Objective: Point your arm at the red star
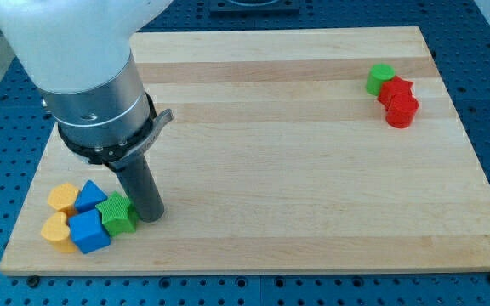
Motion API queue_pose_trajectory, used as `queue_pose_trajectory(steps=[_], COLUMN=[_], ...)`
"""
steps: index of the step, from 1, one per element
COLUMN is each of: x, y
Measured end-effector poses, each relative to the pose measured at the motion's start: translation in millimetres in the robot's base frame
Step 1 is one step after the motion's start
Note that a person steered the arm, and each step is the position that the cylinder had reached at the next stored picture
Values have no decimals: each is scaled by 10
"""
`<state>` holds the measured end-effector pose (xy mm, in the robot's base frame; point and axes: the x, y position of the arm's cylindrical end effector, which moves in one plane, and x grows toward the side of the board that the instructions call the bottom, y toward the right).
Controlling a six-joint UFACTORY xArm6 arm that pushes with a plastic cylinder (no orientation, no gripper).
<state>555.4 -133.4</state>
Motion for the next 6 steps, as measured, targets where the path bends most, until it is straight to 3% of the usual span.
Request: queue_pose_trajectory(steps=[1,4,5,6], x=[0,-159,-659,-1342], y=[570,3538,4101,4274])
